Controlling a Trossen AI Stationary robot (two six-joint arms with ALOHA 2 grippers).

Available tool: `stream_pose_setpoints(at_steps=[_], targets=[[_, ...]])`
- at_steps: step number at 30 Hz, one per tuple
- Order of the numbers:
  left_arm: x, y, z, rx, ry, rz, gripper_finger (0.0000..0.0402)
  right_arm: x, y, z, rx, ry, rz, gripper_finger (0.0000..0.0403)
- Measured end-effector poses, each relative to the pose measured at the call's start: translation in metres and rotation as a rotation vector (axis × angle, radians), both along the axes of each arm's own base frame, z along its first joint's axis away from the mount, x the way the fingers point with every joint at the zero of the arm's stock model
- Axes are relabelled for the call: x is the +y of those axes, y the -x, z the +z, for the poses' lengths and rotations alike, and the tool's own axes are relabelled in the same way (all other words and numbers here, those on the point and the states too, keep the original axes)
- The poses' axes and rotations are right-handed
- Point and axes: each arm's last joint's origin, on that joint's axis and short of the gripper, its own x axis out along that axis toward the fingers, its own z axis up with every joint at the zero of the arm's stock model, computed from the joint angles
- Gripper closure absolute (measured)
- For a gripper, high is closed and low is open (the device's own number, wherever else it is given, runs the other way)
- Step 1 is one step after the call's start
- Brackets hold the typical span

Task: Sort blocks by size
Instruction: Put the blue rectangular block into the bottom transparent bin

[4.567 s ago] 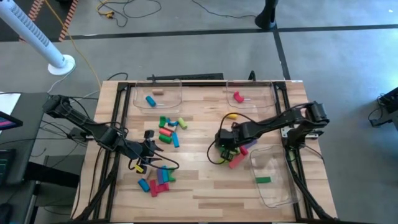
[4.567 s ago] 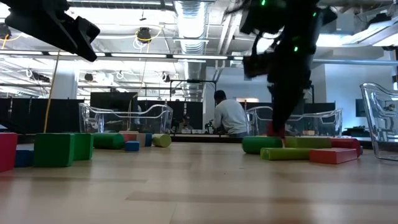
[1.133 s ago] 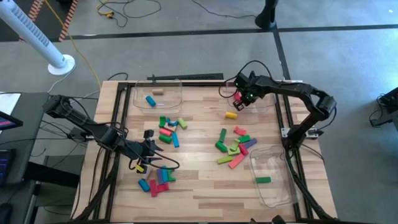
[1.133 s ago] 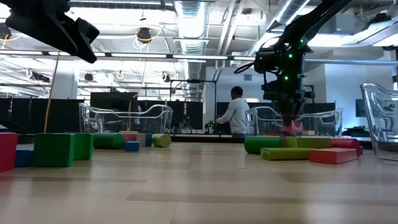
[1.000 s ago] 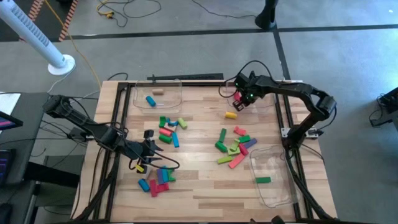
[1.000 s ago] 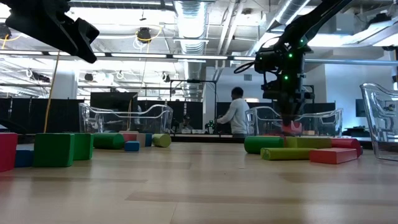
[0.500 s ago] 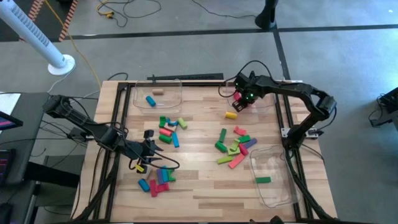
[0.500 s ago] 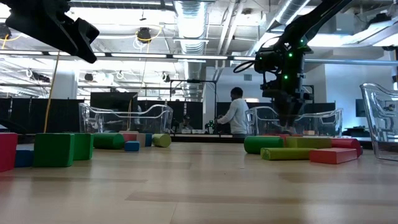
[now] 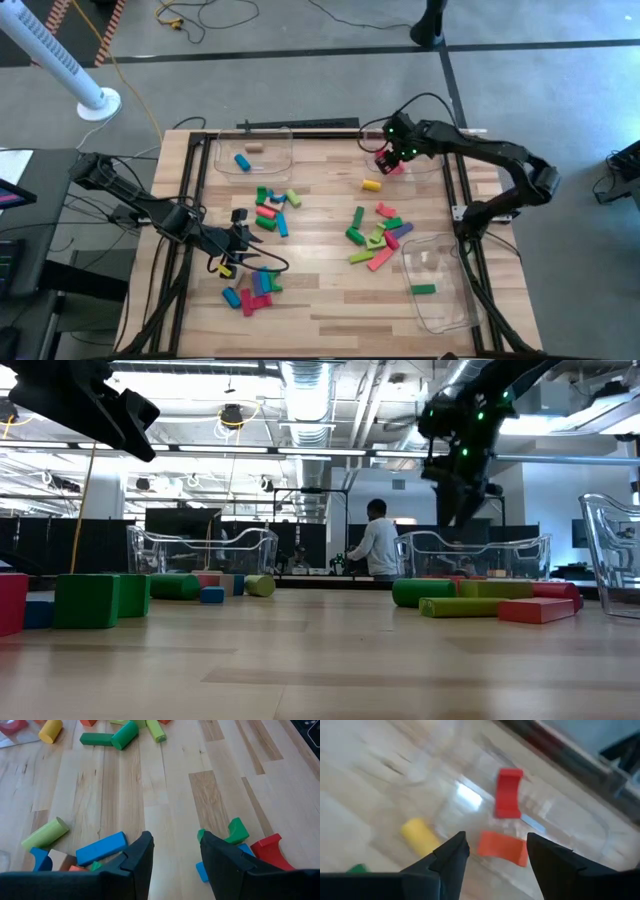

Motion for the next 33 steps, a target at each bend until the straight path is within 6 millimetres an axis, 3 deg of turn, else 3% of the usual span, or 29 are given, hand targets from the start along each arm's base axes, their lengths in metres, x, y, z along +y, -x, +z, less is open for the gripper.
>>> stream_pose_setpoints(at_steps=[6,14,26,33], targets=[[0.000,0.000,0.000,0.000,0.000,0.000,0.0246,0.024,-0.004,0.018,-0.069,0.045,0.083,0.0173],[0.000,0.000,0.000,0.000,0.001,0.001,0.0246,0.062,-0.022,0.022,-0.088,0.048,0.243,0.0173],[0.000,0.000,0.000,0.000,0.002,0.002,0.0246,0.147,-0.044,0.021,-0.125,-0.009,0.493,0.0173],[0.000,0.000,0.000,0.001,0.005,0.005,0.0246,0.196,-0.050,0.026,-0.232,-0.024,0.639,0.0173]])
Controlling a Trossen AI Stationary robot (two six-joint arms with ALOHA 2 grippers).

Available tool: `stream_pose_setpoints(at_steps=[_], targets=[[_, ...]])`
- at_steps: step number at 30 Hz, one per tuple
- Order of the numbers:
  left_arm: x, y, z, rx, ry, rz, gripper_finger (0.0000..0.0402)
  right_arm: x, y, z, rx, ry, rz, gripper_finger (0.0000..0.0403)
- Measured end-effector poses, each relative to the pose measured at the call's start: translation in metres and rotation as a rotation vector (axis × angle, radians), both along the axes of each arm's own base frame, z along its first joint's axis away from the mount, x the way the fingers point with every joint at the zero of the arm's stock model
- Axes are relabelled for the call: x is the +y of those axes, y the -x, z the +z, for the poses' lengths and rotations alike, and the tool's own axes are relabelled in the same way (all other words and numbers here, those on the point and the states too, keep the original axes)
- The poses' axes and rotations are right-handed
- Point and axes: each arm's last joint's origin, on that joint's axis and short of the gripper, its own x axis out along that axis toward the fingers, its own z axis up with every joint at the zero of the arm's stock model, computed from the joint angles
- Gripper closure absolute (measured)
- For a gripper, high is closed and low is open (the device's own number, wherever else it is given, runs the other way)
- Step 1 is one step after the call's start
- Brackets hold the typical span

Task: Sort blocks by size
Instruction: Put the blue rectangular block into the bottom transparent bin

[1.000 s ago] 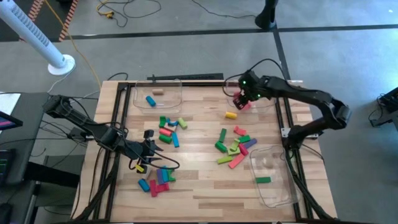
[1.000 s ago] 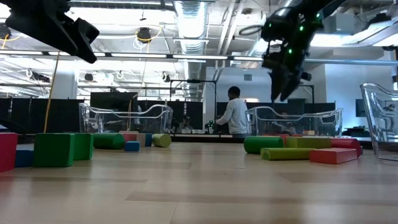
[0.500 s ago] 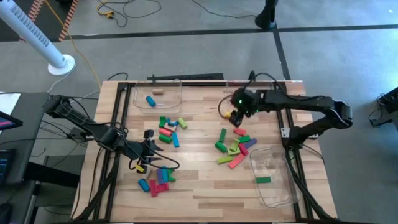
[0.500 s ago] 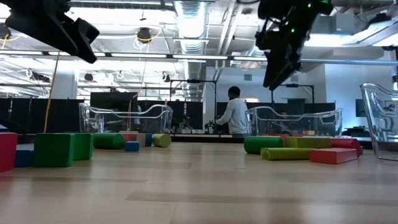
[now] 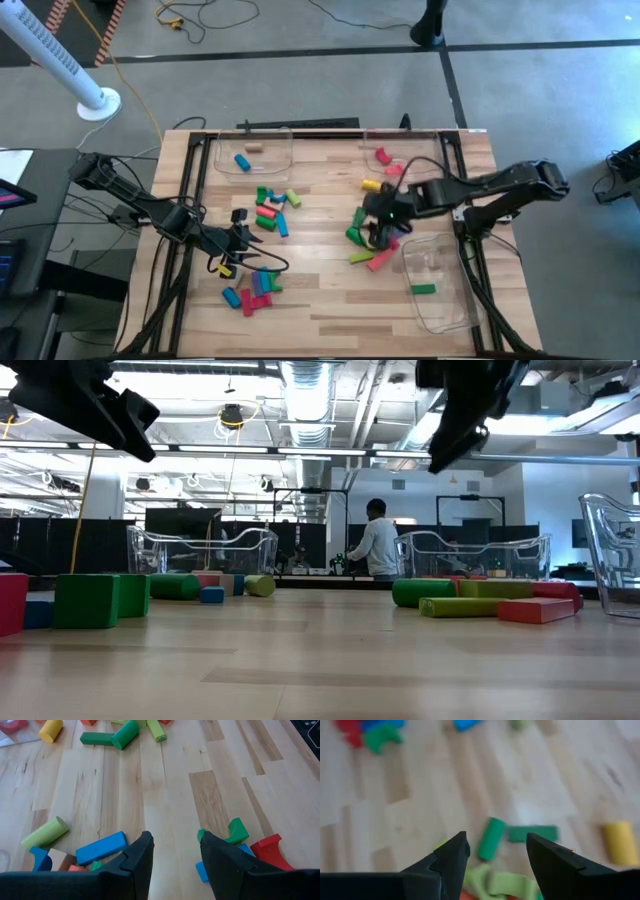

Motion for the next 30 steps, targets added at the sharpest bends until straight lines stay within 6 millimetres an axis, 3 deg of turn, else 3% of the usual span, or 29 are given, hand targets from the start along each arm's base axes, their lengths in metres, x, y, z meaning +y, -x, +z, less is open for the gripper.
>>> stream_pose_setpoints(at_steps=[11,14,21,30], targets=[[0.002,0.003,-0.004,0.042,-0.012,0.030,0.0246,0.045,-0.013,0.012,-0.241,0.033,0.165,0.0173],[0.002,0.003,-0.004,0.045,-0.008,0.035,0.0246,0.051,-0.026,0.004,-0.259,0.047,0.190,0.0173],[0.002,0.001,-0.010,0.090,-0.034,0.050,0.0246,0.056,-0.058,-0.037,-0.212,0.070,0.193,0.0173],[-0.011,-0.012,-0.039,0.285,-0.028,-0.048,0.0246,0.062,-0.097,-0.071,-0.207,0.030,0.297,0.0173]])
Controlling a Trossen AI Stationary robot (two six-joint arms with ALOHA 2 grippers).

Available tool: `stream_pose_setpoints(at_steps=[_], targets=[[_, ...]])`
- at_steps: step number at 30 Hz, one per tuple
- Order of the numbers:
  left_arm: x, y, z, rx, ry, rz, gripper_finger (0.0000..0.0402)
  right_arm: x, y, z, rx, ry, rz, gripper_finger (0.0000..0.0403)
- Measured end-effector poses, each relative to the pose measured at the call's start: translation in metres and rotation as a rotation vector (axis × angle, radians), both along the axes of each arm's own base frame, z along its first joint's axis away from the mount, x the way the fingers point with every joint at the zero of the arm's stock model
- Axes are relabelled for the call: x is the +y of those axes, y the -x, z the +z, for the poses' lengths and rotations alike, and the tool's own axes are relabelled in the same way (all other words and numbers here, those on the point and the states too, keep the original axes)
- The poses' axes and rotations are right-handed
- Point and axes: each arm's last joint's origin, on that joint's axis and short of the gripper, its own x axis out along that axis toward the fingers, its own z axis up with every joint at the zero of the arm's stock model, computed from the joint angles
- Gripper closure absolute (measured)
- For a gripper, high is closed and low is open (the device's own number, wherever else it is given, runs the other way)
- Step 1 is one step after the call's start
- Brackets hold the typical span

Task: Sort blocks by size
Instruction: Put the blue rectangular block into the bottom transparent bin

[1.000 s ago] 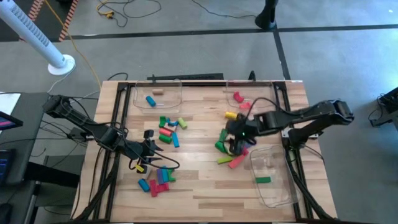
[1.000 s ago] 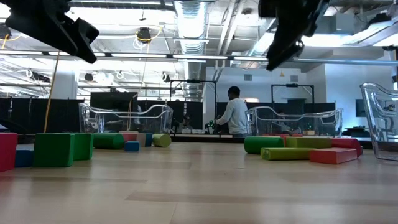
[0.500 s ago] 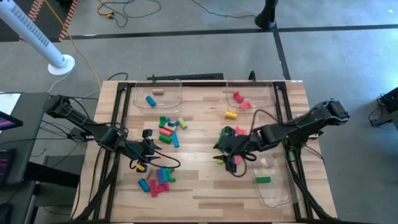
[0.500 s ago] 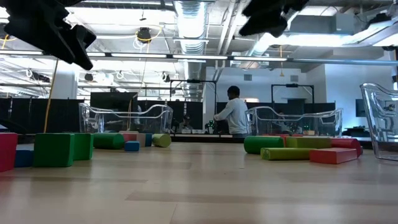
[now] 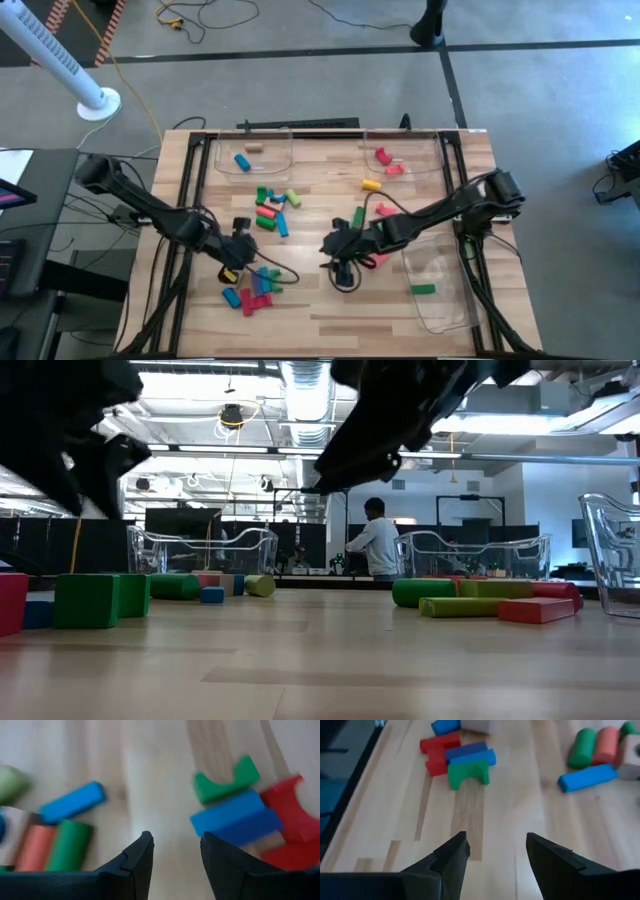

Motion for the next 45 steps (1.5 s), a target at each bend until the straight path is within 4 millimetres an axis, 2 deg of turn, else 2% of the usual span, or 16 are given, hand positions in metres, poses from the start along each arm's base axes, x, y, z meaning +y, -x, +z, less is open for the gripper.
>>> stream_pose_setpoints(at_steps=[5,10,17,27,37,45], targets=[[-0.016,-0.006,-0.021,0.121,0.026,-0.124,0.0246,0.003,-0.013,-0.004,0.007,0.006,0.024,0.0173],[-0.035,-0.010,-0.044,0.213,0.039,-0.248,0.0246,0.003,-0.014,-0.002,0.001,0.005,0.024,0.0173],[-0.046,-0.020,-0.063,0.204,-0.012,-0.331,0.0246,0.003,-0.014,-0.002,0.000,0.002,0.022,0.0173],[-0.045,-0.022,-0.058,0.155,-0.056,-0.342,0.0246,0.003,-0.014,-0.002,0.001,0.002,0.023,0.0173],[-0.045,-0.021,-0.042,0.061,-0.028,-0.361,0.0246,0.003,-0.014,-0.002,-0.001,0.000,0.022,0.0173],[-0.049,-0.029,-0.041,0.000,0.016,-0.394,0.0246,0.003,-0.014,-0.001,-0.003,0.000,0.022,0.0173]])
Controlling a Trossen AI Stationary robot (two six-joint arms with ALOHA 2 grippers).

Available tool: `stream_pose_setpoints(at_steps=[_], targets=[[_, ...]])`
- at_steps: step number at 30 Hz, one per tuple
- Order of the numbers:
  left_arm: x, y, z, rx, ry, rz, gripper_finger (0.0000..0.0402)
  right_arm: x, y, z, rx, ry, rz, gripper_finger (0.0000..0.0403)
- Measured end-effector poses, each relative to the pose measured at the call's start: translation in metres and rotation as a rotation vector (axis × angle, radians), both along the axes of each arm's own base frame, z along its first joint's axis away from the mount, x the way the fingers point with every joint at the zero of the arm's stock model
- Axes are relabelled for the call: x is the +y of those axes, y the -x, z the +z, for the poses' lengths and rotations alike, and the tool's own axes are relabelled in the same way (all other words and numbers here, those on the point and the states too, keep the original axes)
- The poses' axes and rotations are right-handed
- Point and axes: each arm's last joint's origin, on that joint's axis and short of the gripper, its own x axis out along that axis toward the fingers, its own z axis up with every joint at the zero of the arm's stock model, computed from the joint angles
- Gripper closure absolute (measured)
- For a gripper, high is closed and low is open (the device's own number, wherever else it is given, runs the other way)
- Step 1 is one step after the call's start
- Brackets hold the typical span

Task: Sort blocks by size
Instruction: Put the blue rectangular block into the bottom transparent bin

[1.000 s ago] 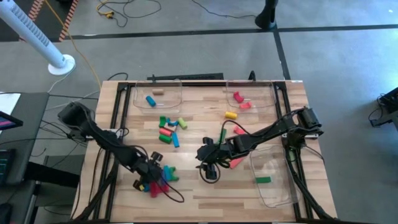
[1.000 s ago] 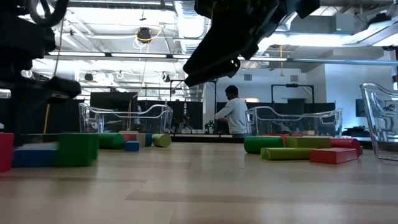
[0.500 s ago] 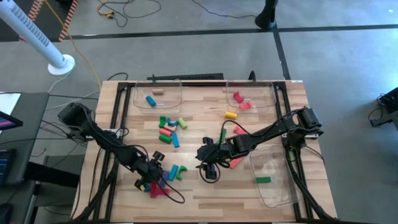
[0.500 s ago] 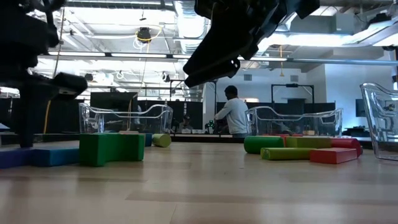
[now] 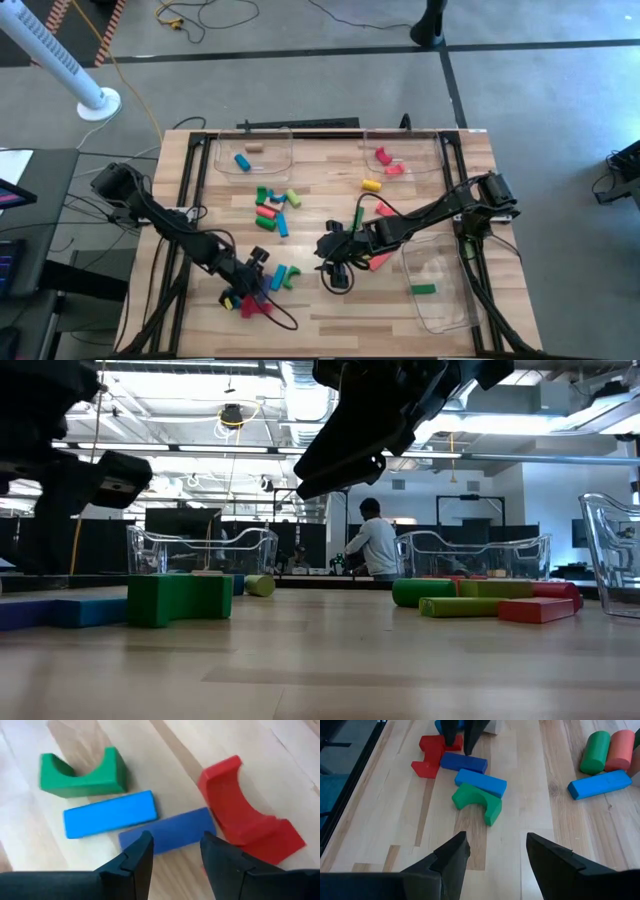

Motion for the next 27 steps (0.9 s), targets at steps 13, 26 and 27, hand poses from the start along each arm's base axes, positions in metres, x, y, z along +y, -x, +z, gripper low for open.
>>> stream_pose_setpoints(at_steps=[13,26,27], targets=[[0.010,-0.008,0.000,0.006,0.036,0.077,0.0246,0.000,0.000,0.000,-0.003,0.000,0.000,0.0173],[0.009,-0.013,-0.014,0.059,0.049,0.140,0.0246,0.000,0.000,0.000,-0.002,0.000,0.000,0.0173],[0.008,-0.015,-0.016,0.054,0.050,0.140,0.0246,0.000,0.000,0.000,-0.002,0.000,0.000,0.0173]])
